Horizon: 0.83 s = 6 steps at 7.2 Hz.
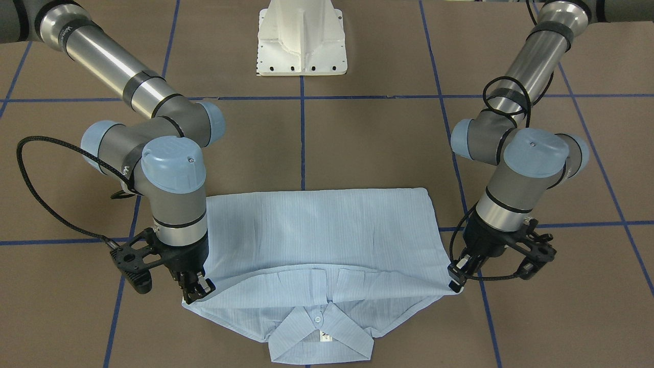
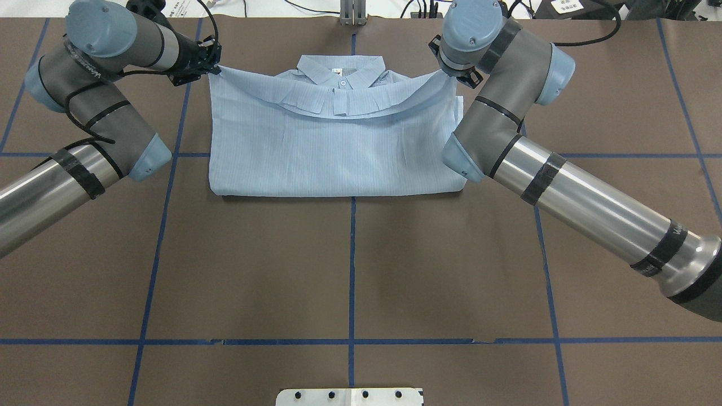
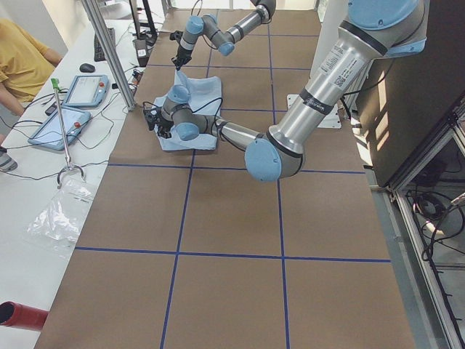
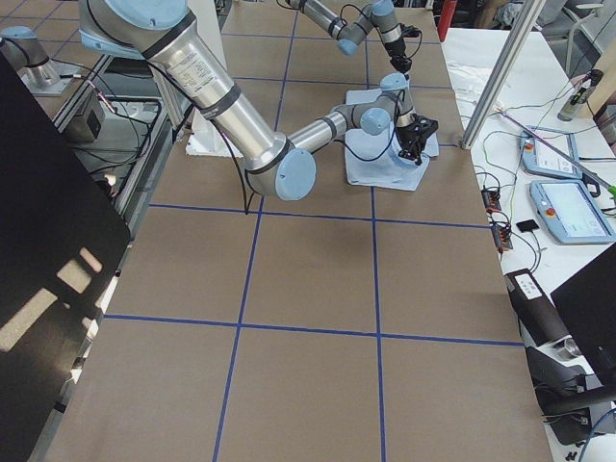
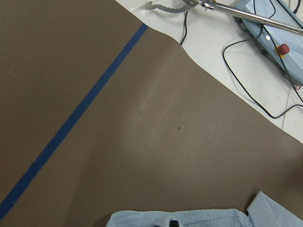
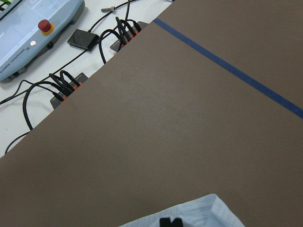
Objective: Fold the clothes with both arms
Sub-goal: 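Release the hem near the collar with both grippers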
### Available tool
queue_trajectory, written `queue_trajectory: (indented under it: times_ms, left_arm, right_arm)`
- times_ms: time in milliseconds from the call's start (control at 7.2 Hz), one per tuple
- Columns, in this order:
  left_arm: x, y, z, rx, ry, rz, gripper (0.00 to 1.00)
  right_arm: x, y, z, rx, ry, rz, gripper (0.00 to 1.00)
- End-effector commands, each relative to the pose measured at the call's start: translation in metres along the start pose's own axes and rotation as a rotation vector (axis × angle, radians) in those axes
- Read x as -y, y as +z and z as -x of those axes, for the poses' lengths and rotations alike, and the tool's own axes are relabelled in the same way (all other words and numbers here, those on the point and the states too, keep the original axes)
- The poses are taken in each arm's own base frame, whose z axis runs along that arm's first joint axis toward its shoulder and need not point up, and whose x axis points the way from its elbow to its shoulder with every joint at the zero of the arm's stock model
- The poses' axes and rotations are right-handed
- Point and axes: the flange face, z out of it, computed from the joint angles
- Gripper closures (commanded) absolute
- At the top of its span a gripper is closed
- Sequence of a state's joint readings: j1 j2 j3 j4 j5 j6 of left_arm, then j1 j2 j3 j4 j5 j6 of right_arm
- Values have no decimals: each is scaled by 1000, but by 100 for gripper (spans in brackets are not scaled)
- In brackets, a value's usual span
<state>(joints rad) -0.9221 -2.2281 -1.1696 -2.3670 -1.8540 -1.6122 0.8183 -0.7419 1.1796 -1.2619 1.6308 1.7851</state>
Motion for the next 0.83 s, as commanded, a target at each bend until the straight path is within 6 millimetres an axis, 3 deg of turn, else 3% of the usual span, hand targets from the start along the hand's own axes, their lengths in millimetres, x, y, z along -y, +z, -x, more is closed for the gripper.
queue_trajectory:
  times_ms: [0,139,278,416,555,694]
  left_arm:
    - [-3,6,3,2,3,3,97]
    - [-3,6,3,1,3,3,78]
    - [-2,5,2,-2,3,3,74]
    - [-3,3,2,-17,7,4,69]
    - [-2,0,0,-26,6,3,69]
    - [-4,-7,-7,-41,8,7,69]
  right_arm:
    - [0,5,-1,3,0,3,100]
    - [-2,4,0,6,-3,4,76]
    - [-7,4,1,7,-8,9,8]
    - [-11,4,-3,6,-14,13,0]
    - [-9,-4,-15,27,-23,19,0]
    - [-26,-19,-41,57,-50,47,0]
